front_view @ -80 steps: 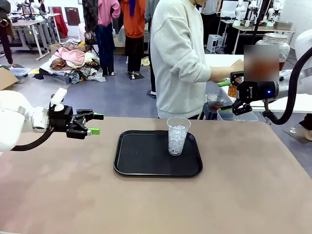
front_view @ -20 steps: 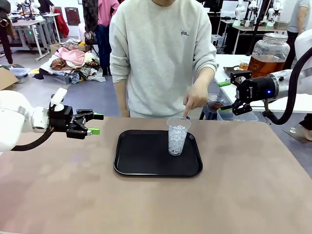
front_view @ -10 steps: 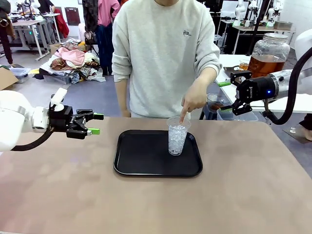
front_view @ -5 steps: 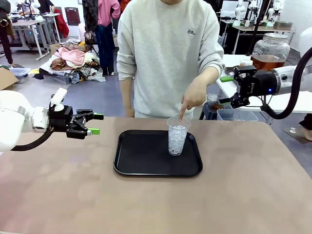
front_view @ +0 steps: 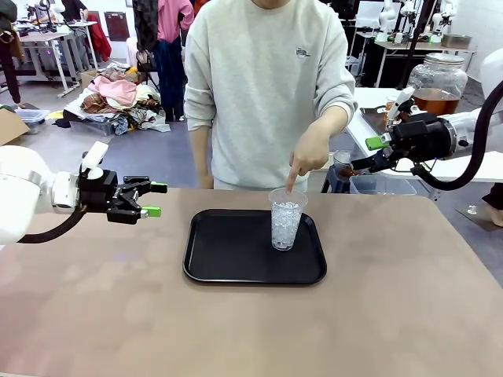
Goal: Pour the drink into the iced cup.
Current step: Pick up the iced cup indicated by the human and present it to them.
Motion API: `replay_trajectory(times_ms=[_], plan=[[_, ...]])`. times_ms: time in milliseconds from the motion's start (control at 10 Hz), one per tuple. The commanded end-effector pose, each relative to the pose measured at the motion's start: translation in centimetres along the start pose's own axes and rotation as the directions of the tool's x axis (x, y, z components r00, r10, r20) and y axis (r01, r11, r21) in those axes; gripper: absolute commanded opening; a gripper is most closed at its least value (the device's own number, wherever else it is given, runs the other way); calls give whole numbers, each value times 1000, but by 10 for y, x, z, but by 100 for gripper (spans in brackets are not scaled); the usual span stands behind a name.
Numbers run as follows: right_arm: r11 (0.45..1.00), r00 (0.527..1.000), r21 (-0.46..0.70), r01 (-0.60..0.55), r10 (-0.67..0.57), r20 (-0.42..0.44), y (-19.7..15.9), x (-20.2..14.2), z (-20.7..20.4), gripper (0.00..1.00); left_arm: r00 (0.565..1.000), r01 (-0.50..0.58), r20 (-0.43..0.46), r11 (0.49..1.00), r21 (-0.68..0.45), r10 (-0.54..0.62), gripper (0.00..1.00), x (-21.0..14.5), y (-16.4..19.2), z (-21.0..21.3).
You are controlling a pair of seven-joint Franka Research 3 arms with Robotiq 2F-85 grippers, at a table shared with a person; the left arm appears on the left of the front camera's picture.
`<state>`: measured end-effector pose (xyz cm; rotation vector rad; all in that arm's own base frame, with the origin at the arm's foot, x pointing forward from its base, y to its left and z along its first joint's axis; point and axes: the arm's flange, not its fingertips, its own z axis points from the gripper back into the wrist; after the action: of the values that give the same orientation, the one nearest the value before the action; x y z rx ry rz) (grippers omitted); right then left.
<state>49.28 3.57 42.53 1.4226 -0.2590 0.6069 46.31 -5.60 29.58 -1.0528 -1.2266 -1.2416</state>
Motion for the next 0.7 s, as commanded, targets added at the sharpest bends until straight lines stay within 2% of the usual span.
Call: replay_trajectory(times_ms=[0,500,600], plan=[[1000,1000,3,3,-3,4,4,2,0,100,1000,-6,-2,1000,10,6,100,2,1,-2],[1000,1000,2,2,-2,1,0,0,0,100,1000,-6,-2,1000,10,6,100,2,1,-2],[988,988,36,-151,150,36,-1,-2,-4,100,1000,-6,-2,1000,10,6,100,2,1,-2]])
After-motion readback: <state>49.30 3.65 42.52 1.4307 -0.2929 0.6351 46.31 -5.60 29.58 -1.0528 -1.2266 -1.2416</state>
